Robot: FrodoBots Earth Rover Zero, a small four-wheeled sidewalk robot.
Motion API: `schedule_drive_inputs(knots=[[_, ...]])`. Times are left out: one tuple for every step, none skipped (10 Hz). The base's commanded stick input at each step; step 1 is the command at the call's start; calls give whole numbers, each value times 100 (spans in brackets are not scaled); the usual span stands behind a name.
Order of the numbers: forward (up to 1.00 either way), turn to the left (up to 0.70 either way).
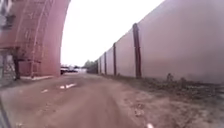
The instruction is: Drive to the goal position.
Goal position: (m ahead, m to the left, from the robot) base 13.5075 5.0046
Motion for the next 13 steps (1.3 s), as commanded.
schedule_drive_inputs(knots=[[70,16],[70,0],[70,6],[70,13],[70,24],[70,0],[70,0],[70,0],[70,28],[70,20],[70,0],[70,0],[70,0]])
